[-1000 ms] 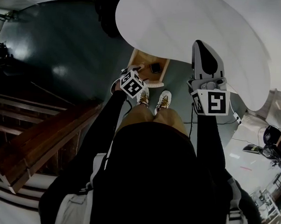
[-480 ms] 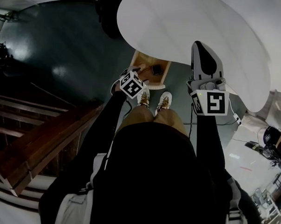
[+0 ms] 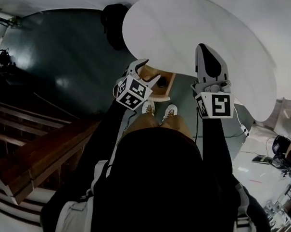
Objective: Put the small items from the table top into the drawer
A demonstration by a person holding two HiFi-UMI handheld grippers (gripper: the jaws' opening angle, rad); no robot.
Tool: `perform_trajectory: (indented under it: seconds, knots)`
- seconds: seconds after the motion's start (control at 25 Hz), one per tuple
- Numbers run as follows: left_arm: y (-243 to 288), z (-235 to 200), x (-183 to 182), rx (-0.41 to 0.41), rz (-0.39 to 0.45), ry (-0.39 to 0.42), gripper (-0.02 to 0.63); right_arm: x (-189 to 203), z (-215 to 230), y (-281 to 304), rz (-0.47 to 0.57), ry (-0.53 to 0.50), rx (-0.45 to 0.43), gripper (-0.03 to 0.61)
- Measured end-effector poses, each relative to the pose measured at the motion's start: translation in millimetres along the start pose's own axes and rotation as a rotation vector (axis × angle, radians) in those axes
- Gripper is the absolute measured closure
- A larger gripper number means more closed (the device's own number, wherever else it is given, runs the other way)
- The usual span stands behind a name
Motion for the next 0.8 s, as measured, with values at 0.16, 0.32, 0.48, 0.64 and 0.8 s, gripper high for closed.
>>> perform_trajectory:
  seconds: [0.16, 0.32, 0.48, 0.64, 0.8]
  knots:
    - [-32, -24, -63, -0.11, 0.19, 0.035, 0.318, -6, 3, 4, 0.016, -0.008, -0.004, 0.552]
    - [-57, -39, -109, -0.176, 0.333, 0.042, 0.318, -8, 3, 7, 0.021, -0.017, -0.022, 0.552]
    - [-78, -48, -139, -0.236, 0.441, 0.052, 0.374, -5, 2, 9, 0.016, -0.018, -0.04, 0.552]
    - [-92, -59, -150, -0.316, 0.514, 0.029, 0.6, -2, -1, 12, 0.008, -0.008, -0.051, 0.552]
    - [-93, -62, -150, -0.329, 0.523, 0.016, 0.6, -5, -5, 16, 0.016, -0.006, -0.067, 0.552]
Point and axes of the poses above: the fingertips, and each gripper's own axes: y forward along the fingers, z to its right, x out of its underside, the point moved 2 cm from there along -y, backward along the fingers, and after that the axes turned 1 degree about z, right-handed, at the moved point
